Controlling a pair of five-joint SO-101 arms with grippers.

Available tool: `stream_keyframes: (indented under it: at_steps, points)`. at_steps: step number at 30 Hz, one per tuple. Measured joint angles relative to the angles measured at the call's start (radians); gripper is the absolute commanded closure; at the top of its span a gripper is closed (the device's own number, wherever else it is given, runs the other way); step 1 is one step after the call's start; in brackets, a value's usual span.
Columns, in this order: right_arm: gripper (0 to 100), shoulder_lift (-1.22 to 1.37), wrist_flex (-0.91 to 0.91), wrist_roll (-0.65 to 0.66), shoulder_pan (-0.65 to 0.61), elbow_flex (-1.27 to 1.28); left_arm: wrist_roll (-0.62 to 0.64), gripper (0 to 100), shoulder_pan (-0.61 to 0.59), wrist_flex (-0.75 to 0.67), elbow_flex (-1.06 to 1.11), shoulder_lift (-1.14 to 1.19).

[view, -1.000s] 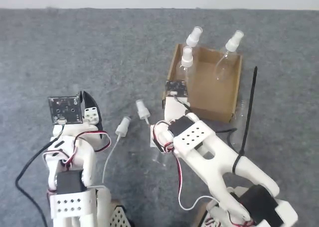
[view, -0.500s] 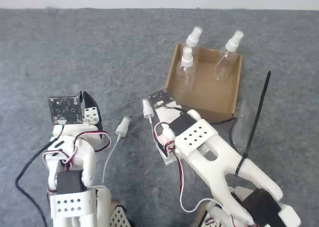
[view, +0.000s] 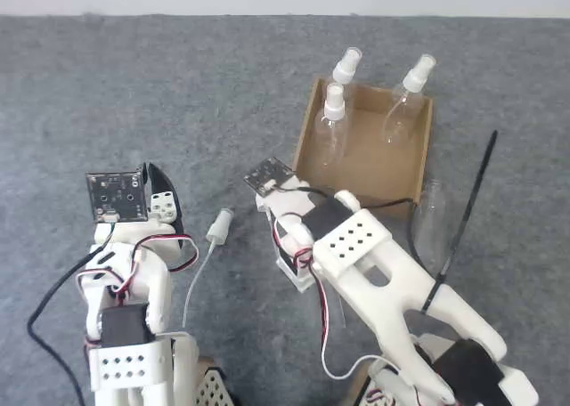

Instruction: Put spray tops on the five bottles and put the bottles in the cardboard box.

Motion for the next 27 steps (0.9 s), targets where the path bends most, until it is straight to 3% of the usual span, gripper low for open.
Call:
stream_keyframes:
  at_steps: [3,9,12,19,24,27]
  points:
    - [84.1,0.000,0.075,0.078,0.000,-0.084,0.000,99,0.000,0.000,0.000,0.000]
    - [67.5,0.000,0.269,0.114,0.014,-0.267,0.000,99,0.000,0.000,0.000,0.000]
    - [67.0,0.000,0.333,0.118,0.071,-0.342,0.000,99,0.000,0.000,0.000,0.000]
    - [71.3,0.000,0.397,0.233,0.382,-0.532,0.000,99,0.000,0.000,0.000,0.000]
    - [71.3,0.000,0.393,0.245,0.674,-0.545,0.000,99,0.005,0.000,0.000,0.000]
    - [71.3,0.000,0.364,0.245,0.786,-0.505,0.000,99,0.040,0.000,0.000,0.000]
